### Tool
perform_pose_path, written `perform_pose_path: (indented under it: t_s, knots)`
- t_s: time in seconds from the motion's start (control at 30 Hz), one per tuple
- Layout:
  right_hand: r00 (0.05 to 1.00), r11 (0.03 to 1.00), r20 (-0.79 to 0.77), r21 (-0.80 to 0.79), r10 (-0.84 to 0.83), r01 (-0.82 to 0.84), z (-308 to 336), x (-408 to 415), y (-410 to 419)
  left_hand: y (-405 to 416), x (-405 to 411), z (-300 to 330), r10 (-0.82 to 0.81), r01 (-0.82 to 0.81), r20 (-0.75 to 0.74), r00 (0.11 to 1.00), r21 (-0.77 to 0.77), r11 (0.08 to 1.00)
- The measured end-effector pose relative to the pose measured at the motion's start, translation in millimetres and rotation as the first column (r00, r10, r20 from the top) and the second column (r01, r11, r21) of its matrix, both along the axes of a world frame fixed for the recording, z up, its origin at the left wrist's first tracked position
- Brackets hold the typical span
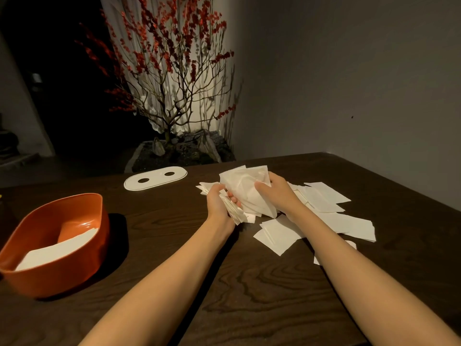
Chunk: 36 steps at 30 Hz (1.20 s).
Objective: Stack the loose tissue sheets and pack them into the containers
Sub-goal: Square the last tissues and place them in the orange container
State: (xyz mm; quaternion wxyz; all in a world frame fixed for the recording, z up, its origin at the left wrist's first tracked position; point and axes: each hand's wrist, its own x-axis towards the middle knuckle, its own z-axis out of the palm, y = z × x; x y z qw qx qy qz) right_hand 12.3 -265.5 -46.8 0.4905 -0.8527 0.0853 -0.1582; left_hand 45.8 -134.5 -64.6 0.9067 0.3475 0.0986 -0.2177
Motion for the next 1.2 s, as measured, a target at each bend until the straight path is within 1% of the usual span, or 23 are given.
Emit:
perform_pose_path:
  t_s: [0.17,0.27,0.37,0.47,0.53,0.63,0.77,0.8,0.9,1.0,1.03,1.07,1.13,1.17,1.2]
  knots:
    - [0.999,0.996,-0.054,0.084,-0.01,0.014,3,-9,2,4,-3,-1,-0.009,0.009,0.084,0.996,-0.006,1.0]
    - [0.997,0.994,-0.071,0.106,-0.006,0.014,3,-12,2,4,-7,0,0.014,-0.025,0.14,0.99,0.077,0.997]
    - [0.991,0.985,-0.132,0.164,-0.037,0.059,4,-13,5,3,-10,-3,0.012,-0.042,0.18,0.984,0.163,0.986]
    - [0.975,0.974,-0.205,0.189,-0.083,0.123,7,-12,8,1,-10,-3,0.036,-0.087,0.248,0.968,0.199,0.976]
    - [0.969,0.969,-0.232,0.209,-0.082,0.132,10,-12,8,2,-10,1,0.051,-0.113,0.281,0.958,0.209,0.971]
    - [0.976,0.964,-0.194,0.225,-0.101,0.144,10,-11,5,5,-4,3,0.077,-0.116,0.253,0.964,0.145,0.983]
    - [0.99,0.924,-0.074,0.357,-0.12,0.139,7,-8,0,15,2,4,0.098,-0.157,0.282,0.954,0.197,0.968]
    - [0.991,0.918,-0.061,0.372,-0.121,0.135,7,-8,1,18,2,4,0.084,-0.144,0.277,0.957,0.203,0.969]
    - [0.99,0.895,-0.067,0.423,-0.126,0.142,9,-7,1,23,3,4,-0.005,-0.035,0.226,0.974,0.176,0.984]
    - [0.991,0.833,-0.084,0.537,-0.104,0.133,11,-7,2,24,3,3,-0.067,0.036,0.231,0.971,0.133,0.99]
    - [0.993,0.797,-0.086,0.593,-0.079,0.115,12,-8,2,25,4,2,-0.079,0.051,0.238,0.968,0.122,0.991]
    - [0.996,0.739,-0.077,0.668,-0.044,0.085,12,-9,1,26,6,1,-0.089,0.061,0.235,0.968,0.125,0.99]
    - [0.999,0.578,-0.044,0.816,0.031,0.018,10,-12,-2,25,8,-1,-0.127,0.1,0.213,0.969,0.137,0.986]
    - [0.997,0.511,-0.027,0.859,0.068,-0.012,8,-12,-3,25,8,-2,-0.149,0.125,0.201,0.968,0.128,0.984]
    - [0.995,0.465,-0.012,0.884,0.101,-0.037,7,-13,-4,25,8,-2,-0.171,0.151,0.192,0.966,0.113,0.982]
